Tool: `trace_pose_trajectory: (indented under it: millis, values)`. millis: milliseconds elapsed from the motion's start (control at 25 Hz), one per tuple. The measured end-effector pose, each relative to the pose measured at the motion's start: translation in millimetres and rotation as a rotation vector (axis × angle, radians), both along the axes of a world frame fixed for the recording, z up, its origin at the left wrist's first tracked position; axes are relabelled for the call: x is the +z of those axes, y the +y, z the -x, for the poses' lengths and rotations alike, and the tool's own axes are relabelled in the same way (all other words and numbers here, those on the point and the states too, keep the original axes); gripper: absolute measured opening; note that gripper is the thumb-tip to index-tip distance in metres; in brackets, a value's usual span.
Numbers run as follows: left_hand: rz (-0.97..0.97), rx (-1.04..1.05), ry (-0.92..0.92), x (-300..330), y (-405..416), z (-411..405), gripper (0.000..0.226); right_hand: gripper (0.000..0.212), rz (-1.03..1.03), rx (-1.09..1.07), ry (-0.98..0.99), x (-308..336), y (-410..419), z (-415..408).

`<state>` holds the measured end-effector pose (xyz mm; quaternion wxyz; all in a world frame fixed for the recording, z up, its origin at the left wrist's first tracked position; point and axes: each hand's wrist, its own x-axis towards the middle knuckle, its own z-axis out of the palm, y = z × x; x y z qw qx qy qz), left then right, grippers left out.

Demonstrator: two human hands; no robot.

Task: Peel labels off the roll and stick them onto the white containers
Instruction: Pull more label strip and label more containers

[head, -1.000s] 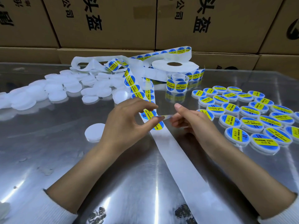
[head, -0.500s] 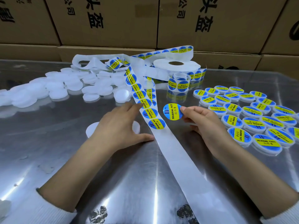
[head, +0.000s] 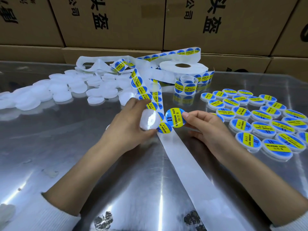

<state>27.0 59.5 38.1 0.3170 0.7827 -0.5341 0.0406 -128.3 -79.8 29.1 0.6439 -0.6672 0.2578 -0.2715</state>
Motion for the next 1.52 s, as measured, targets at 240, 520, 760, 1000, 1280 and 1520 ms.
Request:
trace_pose_trajectory:
  millis: [240,520,760,1000,1280,1520]
  values:
    - [0.267,-0.193,-0.053,-1,-7,16,0.081,0.020,-0.086,0.100,-0.051,5,6,2]
    - [0.278,-0.230,-0.056,-3,-9,22,0.080,0.016,-0.059,0.101,-0.027,3,8,-1]
    - [0.265,-0.244,-0.060,-4,-9,22,0.083,0.021,-0.062,0.087,-0.026,1,7,-2]
    - [0.268,-0.268,-0.068,-5,-8,22,0.085,0.029,-0.061,0.083,-0.007,-2,6,-3]
    - [0.295,-0.276,-0.083,-5,-8,22,0.085,0.033,-0.035,0.089,-0.016,-2,6,-3]
    - [0.317,-0.285,-0.080,-2,-6,24,0.081,0.021,0.021,0.037,0.012,-1,7,-2]
